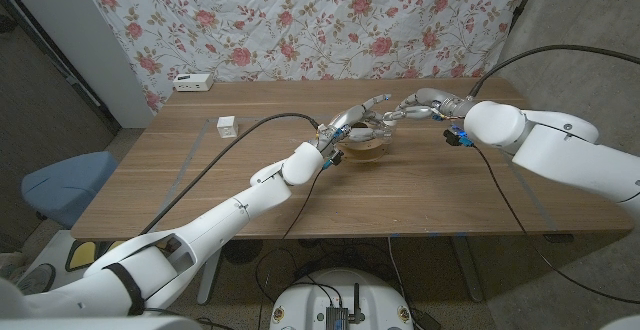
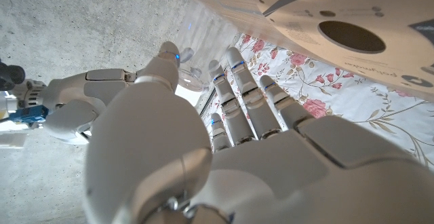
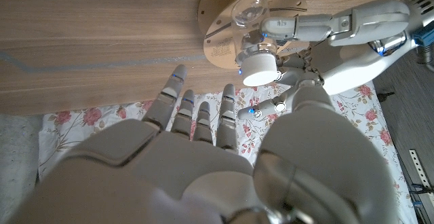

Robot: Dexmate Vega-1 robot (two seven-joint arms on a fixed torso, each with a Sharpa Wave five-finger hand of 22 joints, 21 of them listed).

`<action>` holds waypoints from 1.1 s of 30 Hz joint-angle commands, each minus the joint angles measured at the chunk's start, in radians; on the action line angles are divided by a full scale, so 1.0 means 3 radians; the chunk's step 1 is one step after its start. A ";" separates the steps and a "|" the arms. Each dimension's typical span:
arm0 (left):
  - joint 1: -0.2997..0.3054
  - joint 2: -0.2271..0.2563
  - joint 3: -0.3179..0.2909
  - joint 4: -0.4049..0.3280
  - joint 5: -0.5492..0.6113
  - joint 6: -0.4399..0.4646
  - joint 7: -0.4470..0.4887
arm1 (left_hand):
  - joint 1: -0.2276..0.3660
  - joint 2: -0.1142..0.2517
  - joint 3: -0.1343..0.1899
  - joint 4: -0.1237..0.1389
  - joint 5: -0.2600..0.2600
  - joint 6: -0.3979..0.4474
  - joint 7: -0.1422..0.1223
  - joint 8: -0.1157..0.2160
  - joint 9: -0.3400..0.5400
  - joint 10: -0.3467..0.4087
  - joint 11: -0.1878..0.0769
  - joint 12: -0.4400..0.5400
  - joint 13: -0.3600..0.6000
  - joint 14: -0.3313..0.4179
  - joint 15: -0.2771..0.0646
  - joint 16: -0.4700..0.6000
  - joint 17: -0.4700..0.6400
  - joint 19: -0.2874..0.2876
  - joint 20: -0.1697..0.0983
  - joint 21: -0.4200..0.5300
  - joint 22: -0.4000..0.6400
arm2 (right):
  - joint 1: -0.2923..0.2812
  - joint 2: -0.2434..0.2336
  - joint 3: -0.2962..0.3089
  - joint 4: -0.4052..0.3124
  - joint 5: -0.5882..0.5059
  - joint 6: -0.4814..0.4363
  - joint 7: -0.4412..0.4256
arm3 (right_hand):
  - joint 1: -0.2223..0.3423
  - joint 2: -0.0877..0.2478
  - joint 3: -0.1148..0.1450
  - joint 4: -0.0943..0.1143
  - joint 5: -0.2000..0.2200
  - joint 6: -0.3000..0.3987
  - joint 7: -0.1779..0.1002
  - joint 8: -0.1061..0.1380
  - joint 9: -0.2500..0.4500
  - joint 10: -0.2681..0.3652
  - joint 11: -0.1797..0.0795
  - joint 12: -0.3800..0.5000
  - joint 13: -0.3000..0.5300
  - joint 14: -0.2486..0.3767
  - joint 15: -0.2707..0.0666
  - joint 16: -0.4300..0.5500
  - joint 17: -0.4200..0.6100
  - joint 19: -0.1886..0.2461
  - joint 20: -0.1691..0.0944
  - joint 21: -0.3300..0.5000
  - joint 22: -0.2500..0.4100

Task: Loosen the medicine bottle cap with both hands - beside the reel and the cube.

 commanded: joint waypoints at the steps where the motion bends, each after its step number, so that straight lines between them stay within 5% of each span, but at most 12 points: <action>1: 0.0001 -0.0005 -0.0005 0.0013 0.0030 -0.0039 0.0018 | 0.0002 0.0021 0.0011 0.0000 0.0022 0.0026 -0.0015 0.0010 0.0006 0.0134 -0.0099 0.0022 0.0011 0.0032 -0.0280 0.0018 0.0011 0.0013 -0.0237 0.0004 0.0007 | 0.0054 0.0072 -0.0115 -0.0029 -0.0168 -0.0116 -0.0035 | 0.0062 -0.0005 0.0018 -0.0053 0.0040 0.0056 0.0001 0.0038 0.0016 0.0007 0.0038 -0.0009 0.0008 0.0014 0.0043 -0.0016 0.0003 0.0023 0.0034 0.0004 0.0008; 33: 0.0009 -0.0009 -0.0023 0.0033 0.0014 -0.0047 0.0019 | -0.0004 0.0025 0.0017 0.0004 0.0022 0.0077 -0.0009 0.0016 0.0006 0.0153 -0.0104 0.0022 0.0010 0.0040 -0.0279 0.0016 0.0010 0.0015 -0.0242 0.0001 0.0007 | 0.0184 0.0269 -0.0348 0.0036 -0.0455 -0.0294 -0.0061 | 0.0268 -0.0026 0.0125 -0.0220 0.0107 0.0472 -0.0103 0.0261 0.0103 0.0143 0.0049 0.0009 0.0012 0.0119 -0.0026 -0.0016 -0.0004 0.0061 -0.0045 -0.0018 0.0008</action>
